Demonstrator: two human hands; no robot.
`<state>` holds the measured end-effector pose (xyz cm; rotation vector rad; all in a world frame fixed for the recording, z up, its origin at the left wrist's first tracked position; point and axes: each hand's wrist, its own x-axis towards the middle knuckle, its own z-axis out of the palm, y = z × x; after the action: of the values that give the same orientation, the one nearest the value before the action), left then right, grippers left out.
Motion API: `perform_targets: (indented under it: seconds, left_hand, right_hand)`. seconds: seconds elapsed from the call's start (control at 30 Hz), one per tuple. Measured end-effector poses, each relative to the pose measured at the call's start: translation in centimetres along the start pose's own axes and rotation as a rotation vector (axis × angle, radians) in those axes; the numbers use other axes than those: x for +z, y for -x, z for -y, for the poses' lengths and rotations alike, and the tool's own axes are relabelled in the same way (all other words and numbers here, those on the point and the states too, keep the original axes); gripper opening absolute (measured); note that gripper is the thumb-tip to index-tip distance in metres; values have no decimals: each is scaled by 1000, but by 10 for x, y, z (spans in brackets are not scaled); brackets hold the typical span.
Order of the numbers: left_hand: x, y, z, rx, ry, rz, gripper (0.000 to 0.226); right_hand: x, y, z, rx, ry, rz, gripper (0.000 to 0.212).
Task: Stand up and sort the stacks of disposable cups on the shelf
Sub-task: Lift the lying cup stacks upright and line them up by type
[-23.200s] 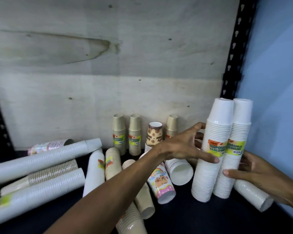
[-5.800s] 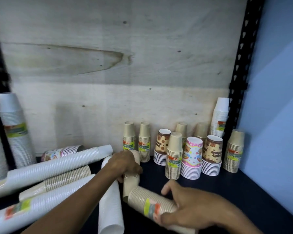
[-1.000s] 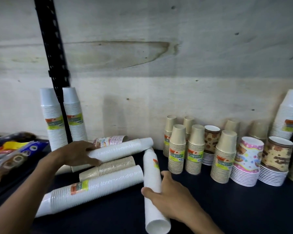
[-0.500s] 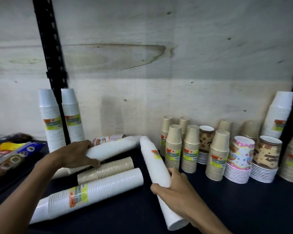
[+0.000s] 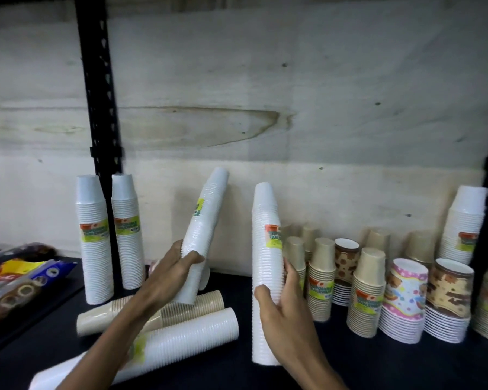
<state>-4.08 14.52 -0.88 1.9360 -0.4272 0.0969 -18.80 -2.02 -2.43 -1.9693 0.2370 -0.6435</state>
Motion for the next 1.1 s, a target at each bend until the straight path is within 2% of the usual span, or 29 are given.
perform_targets:
  seconds: [0.07, 0.13, 0.2, 0.27, 0.6, 0.8, 1.1]
  left_hand:
    - [14, 3, -8, 29, 76, -24, 58]
    - [25, 1, -10, 68, 136, -30, 70]
    - [31, -7, -5, 120, 149, -24, 80]
    - [32, -16, 0, 153, 113, -21, 78]
    - [35, -54, 20, 171, -157, 15, 81]
    - [50, -72, 18, 185, -287, -93, 78]
    - [76, -79, 31, 151, -227, -137, 74]
  right_hand:
    - [5, -10, 2, -10, 38, -25, 75]
    - [9, -21, 2, -10, 65, -50, 81]
    - [14, -31, 1, -21, 88, -56, 73]
    - [21, -40, 0, -43, 90, -62, 66]
    - [64, -80, -20, -85, 223, -187, 67]
    - [76, -105, -29, -16, 268, -237, 64]
    - [92, -131, -44, 16, 264, -285, 64]
